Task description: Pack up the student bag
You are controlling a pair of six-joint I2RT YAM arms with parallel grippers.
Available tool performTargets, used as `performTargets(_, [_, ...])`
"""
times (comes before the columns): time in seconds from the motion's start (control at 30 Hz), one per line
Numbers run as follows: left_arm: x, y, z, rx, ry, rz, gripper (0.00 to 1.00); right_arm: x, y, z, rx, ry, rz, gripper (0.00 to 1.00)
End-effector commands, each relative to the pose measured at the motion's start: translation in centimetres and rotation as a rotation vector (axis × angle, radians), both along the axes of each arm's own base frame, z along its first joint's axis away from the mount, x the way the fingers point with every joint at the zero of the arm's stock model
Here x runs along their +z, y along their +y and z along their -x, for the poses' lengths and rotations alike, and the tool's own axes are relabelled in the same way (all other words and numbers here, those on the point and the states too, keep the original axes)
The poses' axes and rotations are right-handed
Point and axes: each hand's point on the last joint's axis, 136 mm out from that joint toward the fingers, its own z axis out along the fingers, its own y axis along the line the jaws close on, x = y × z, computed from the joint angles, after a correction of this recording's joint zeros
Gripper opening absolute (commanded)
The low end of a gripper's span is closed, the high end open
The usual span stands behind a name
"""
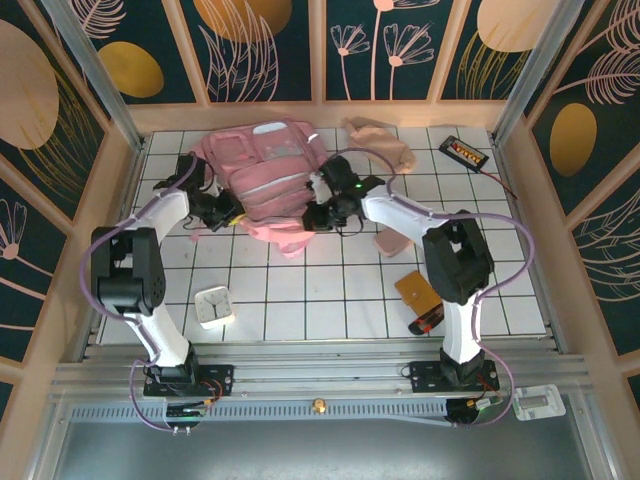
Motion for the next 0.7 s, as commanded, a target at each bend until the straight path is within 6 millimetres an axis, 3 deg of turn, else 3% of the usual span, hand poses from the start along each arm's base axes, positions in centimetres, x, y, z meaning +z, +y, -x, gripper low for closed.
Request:
performTargets(0.0, [2.1,2.7,-3.6,0.036,-0.128,-0.101,0.56,1.8,4.1,0.8,0.076,0.025,-0.087,0.0])
performTargets(0.1, [2.9,2.2,-1.8,0.09,-0.127,-0.037,0.7,1.5,5.5,-0.7,0.045,0.04,-0.103,0.0])
performTargets(0.17, [3.7,1.2,-0.3,0.14,-0.136,0.066,0.73,1.5,6.3,-1.4,0.033,0.047,-0.12,0.0])
performTargets(0.3, [4.1,-1.1,2.4,0.244,-0.122,0.315,0.81,1.5,7.4,-1.3,0.057,0.046,-0.131,0.0])
performTargets(0.37, [4.7,-2.0,2.7,0.276,-0.119,0.393,0.86,1.2,7.4,-0.9,0.067,0.05,-0.128,0.0])
performTargets(0.43, [5.3,-3.0,2.9,0.286,-0.109,0.433,0.98,1.0,7.5,-0.6,0.076,0.052,-0.128,0.0])
performTargets(0.47, [5.4,-3.5,2.9,0.289,-0.099,0.452,0.98,0.8,7.5,-0.5,0.078,0.053,-0.126,0.0])
performTargets(0.53, [5.2,-4.3,3.3,0.304,-0.076,0.475,0.98,0.8,7.6,-0.4,0.08,0.051,-0.129,0.0])
performTargets(0.67, [2.6,-5.0,4.4,0.384,-0.003,0.534,0.98,0.8,7.7,-0.4,0.084,0.048,-0.132,0.0])
